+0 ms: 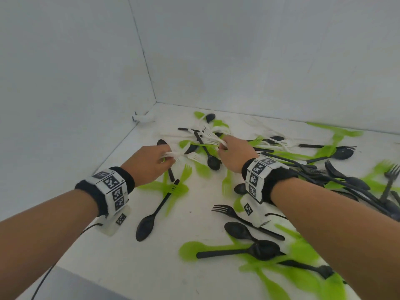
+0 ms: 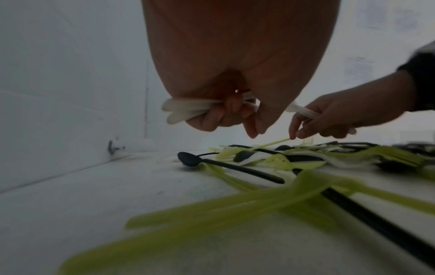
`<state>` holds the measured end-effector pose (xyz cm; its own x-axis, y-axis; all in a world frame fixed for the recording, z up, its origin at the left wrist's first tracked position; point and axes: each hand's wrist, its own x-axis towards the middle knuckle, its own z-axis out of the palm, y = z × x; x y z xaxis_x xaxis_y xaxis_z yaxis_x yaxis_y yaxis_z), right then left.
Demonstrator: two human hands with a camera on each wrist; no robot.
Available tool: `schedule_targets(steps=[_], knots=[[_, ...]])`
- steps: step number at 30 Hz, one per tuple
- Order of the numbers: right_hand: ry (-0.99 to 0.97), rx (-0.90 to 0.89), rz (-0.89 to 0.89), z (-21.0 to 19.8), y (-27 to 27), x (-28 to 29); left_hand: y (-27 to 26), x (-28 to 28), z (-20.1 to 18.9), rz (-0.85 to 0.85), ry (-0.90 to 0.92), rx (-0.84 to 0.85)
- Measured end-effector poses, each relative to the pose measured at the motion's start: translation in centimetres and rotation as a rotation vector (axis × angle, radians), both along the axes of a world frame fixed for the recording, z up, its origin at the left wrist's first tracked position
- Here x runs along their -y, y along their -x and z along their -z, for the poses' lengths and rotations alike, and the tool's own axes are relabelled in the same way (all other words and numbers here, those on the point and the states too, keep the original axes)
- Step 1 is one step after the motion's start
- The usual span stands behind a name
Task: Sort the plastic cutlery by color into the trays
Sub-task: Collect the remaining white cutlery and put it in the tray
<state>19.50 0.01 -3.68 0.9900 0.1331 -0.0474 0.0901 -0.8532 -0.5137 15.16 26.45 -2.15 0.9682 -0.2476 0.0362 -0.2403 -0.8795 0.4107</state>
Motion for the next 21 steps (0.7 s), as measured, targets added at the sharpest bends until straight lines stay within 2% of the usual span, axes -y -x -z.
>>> schedule_targets(steps=[6, 11, 16, 18, 21], knots=[[0.145, 0.026, 0.128, -0.6, -1.4, 2.6, -3.7, 1.5, 0.6, 0.226, -0.222, 0.051], [0.059, 0.029, -0.064, -0.6, 0.0, 1.2, -5.6, 4.1, 1.4, 0.363, -0.411, 0.015], [0.271, -0.062, -0.139, -0.5, 0.5, 0.1, -6.3, 4.7, 1.7, 0.347, -0.296, 0.057], [0.261, -0.076, -0.099, -0.8, 0.5, 0.6, -6.5, 4.4, 1.8, 0.362, -0.288, 0.071], [0.213, -0.079, -0.081, -1.0, 0.6, 1.5, -6.8, 3.8, 1.2, 0.331, -0.172, 0.065]])
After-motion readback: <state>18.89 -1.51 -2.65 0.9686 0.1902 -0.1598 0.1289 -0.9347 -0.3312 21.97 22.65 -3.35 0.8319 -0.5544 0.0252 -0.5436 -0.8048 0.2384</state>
